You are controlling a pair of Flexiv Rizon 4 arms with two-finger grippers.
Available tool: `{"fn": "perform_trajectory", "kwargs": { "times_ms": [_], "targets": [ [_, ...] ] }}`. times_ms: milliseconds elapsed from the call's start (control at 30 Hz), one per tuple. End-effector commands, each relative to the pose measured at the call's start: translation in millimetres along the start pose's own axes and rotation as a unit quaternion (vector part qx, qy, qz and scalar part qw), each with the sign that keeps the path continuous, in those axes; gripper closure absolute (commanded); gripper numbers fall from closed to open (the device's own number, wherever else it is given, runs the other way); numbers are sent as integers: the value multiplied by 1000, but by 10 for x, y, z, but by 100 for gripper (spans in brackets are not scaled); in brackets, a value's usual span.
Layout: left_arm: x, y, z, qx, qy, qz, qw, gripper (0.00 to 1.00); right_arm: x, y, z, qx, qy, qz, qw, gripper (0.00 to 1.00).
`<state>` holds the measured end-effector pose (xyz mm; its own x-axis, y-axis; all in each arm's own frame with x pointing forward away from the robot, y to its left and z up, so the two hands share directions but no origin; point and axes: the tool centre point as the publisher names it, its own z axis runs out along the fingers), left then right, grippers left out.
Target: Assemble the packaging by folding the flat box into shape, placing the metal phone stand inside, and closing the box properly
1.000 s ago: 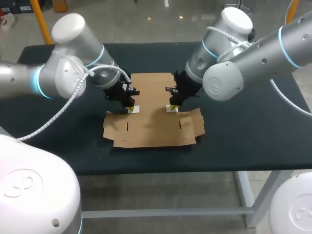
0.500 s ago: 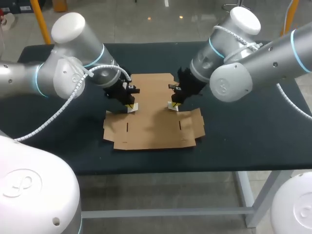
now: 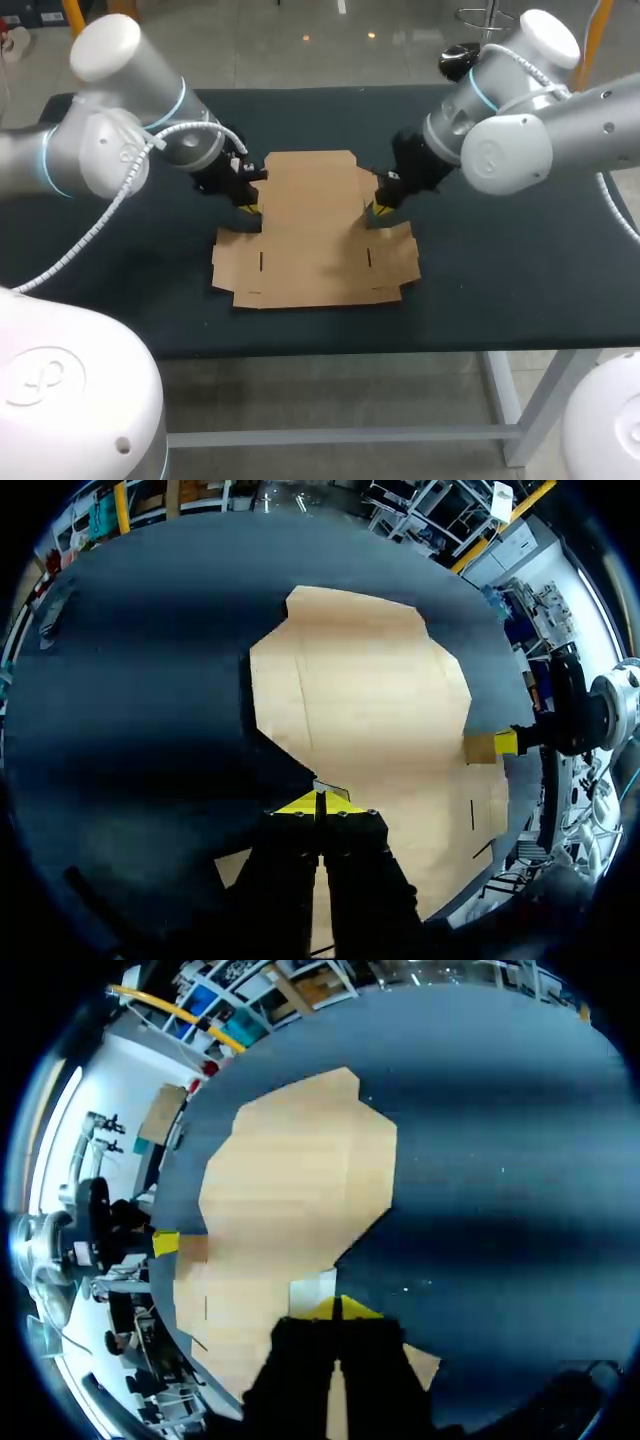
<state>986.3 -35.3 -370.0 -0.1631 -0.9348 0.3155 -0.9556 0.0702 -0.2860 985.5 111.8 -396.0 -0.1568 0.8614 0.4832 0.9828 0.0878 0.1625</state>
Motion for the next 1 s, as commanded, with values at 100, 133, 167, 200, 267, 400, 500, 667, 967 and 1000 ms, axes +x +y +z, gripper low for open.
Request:
{"fn": "perform_trajectory", "kwargs": {
  "times_ms": [100, 133, 167, 200, 267, 400, 500, 667, 967, 1000],
  "targets": [
    [-12, 48, -237, 4, 0, -7, 1000, 100, -74, -16, -281, 11, 22, -3, 1000, 100],
    [-15, 55, -273, 6, 1, -8, 1000, 100, -79, -27, -325, 10, 21, -1, 1000, 100],
    [-19, 62, -308, 7, 4, -9, 1000, 100, -85, -41, -374, 10, 21, -1, 1000, 100],
    [-21, 72, -344, 7, 7, -9, 1000, 100, -91, -57, -425, 10, 28, -3, 1000, 100],
    [-23, 88, -406, 8, 10, -10, 1000, 100, -107, -83, -513, 9, 26, -2, 1000, 100],
    [-9, 159, -528, 12, 11, -15, 1000, 100, -159, -156, -654, 13, 32, 4, 999, 100],
    [11, 252, -609, 15, 10, -15, 1000, 100, -191, -246, -742, 14, 33, 7, 999, 100],
    [45, 454, -701, 19, 11, -17, 1000, 100, -208, -438, -881, 15, 25, 11, 1000, 100],
    [30, 914, -924, 27, 27, -26, 999, 100, -206, -837, -1099, 22, 13, 13, 1000, 100],
    [30, 967, -934, 26, 28, -27, 999, 100, -213, -886, -1105, 22, 12, 14, 1000, 100]
  ]
}}
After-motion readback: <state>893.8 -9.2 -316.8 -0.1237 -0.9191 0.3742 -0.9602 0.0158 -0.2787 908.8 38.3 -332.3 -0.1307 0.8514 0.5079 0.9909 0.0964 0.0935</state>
